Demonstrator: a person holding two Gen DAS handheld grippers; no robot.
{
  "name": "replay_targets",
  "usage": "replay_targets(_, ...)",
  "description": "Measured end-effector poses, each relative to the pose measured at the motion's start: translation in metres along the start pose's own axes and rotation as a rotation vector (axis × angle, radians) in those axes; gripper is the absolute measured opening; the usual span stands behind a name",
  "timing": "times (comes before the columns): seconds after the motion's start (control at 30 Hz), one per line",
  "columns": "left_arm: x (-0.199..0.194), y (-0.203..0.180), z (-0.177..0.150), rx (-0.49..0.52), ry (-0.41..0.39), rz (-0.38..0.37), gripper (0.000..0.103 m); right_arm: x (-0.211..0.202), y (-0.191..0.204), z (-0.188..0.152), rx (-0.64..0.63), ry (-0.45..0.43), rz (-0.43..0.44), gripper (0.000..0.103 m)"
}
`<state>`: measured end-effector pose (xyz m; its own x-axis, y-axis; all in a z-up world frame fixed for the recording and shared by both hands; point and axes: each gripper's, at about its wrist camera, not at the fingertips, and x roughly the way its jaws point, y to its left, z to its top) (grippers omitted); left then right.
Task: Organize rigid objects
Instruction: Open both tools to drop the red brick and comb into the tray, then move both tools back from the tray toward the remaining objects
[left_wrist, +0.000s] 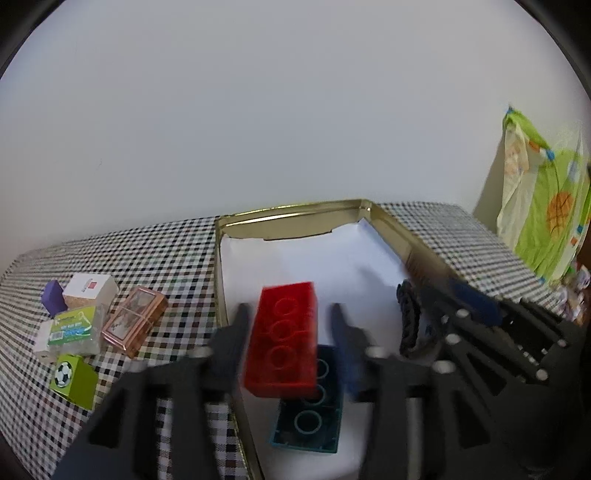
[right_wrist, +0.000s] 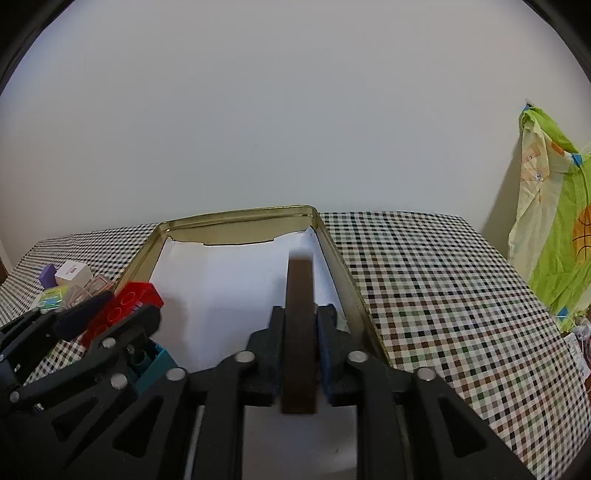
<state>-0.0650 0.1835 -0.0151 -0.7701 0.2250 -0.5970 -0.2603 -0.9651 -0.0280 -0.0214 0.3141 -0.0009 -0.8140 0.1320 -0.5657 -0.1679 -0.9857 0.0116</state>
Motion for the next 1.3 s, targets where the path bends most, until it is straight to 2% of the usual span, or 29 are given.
replay_targets(0.03, -0.002, 0.005, 0.000, -0.030, -0.009, 0.008, 0.065, -0.001, -0.002, 0.000, 0.016, -0.006, -0.009, 0.037)
replay_targets(0.07, -0.003, 0.009, 0.001, -0.052, -0.012, 0.007, 0.069, -0.002, -0.005, 0.000, 0.029, -0.010, -0.014, 0.042)
replay_targets(0.13, -0.005, 0.017, 0.002, -0.096, -0.021, 0.004, 0.085, -0.005, -0.012, 0.000, 0.068, -0.024, -0.021, 0.060)
replay_targets(0.2, -0.010, 0.027, 0.003, -0.146, -0.042, 0.014, 0.098, -0.009, -0.016, 0.001, 0.094, -0.047, -0.027, 0.071)
replay_targets(0.23, -0.013, 0.031, 0.004, -0.164, -0.058, 0.011, 0.102, -0.011, -0.017, 0.001, 0.103, -0.064, -0.029, 0.076)
replay_targets(0.3, -0.021, 0.035, 0.005, -0.186, -0.092, -0.002, 0.102, -0.016, -0.016, 0.002, 0.104, -0.089, -0.029, 0.080)
replay_targets(0.37, -0.025, 0.035, 0.005, -0.179, -0.116, -0.002, 0.102, -0.019, -0.013, 0.002, 0.087, -0.105, -0.039, 0.080)
replay_targets(0.57, -0.030, 0.035, 0.004, -0.118, -0.157, 0.075, 0.102, -0.024, -0.002, -0.001, 0.043, -0.136, -0.072, 0.080)
replay_targets(0.83, -0.042, 0.053, -0.004, -0.136, -0.202, 0.117, 0.102, -0.030, -0.005, 0.000, 0.076, -0.166, -0.094, 0.080)
replay_targets(1.03, -0.047, 0.057, -0.009, -0.093, -0.238, 0.164, 0.102, -0.033, -0.007, -0.003, 0.133, -0.170, -0.105, 0.080)
replay_targets(1.3, -0.052, 0.064, -0.017, -0.048, -0.256, 0.200, 0.102, -0.042, -0.002, -0.006, 0.145, -0.204, -0.149, 0.081)
